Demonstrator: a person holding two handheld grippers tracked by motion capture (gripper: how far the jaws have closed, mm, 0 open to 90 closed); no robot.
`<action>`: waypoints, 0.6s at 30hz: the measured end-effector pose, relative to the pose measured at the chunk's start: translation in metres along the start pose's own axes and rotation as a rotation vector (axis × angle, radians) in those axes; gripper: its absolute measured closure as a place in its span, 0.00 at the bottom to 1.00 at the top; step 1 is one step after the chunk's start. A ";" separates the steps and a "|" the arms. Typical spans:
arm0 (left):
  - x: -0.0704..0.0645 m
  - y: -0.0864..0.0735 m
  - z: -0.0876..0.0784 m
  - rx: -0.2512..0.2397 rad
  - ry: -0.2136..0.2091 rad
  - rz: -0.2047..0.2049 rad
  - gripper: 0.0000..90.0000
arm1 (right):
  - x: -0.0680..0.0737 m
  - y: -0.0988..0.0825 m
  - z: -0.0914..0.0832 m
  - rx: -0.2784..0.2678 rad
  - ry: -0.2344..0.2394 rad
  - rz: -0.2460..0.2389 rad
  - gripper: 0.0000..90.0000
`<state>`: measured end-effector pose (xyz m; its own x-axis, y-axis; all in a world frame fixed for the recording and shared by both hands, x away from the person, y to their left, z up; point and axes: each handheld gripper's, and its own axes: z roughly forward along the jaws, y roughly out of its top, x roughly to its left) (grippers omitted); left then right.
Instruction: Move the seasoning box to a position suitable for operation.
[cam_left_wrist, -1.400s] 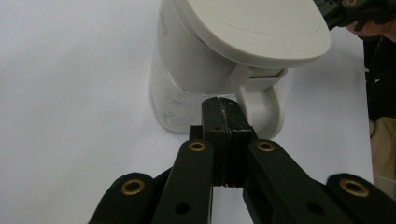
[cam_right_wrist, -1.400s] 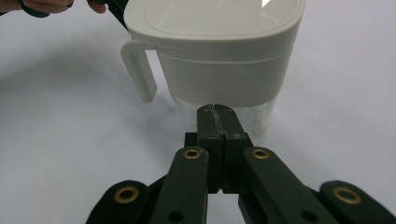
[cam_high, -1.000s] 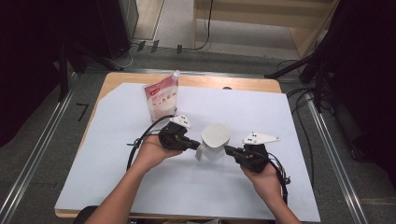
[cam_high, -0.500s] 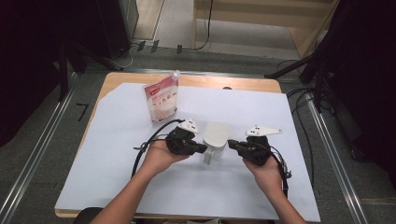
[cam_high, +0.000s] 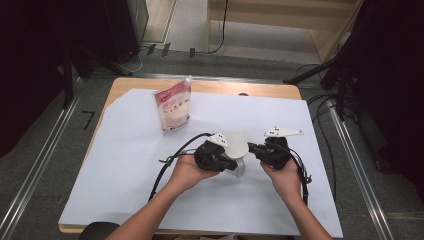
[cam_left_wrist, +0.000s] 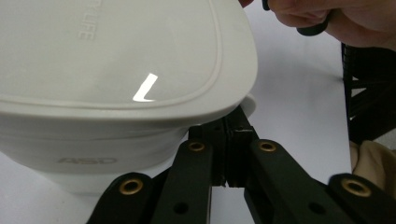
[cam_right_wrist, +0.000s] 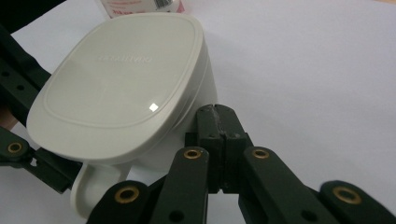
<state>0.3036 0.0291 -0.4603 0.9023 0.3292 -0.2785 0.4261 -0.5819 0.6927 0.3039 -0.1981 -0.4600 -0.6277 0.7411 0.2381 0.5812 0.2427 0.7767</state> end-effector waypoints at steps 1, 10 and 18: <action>0.000 0.000 -0.003 0.004 0.000 0.001 0.98 | 0.001 0.000 -0.002 0.001 0.001 -0.002 1.00; 0.012 -0.009 -0.030 0.038 -0.026 -0.021 0.76 | 0.013 -0.006 -0.030 -0.023 0.012 -0.021 1.00; 0.026 -0.015 -0.051 0.027 0.004 -0.045 0.57 | 0.033 -0.014 -0.038 -0.013 0.042 -0.031 1.00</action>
<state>0.3170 0.0845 -0.4437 0.8821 0.3581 -0.3061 0.4676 -0.5867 0.6612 0.2560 -0.2008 -0.4409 -0.6667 0.7065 0.2376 0.5544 0.2569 0.7916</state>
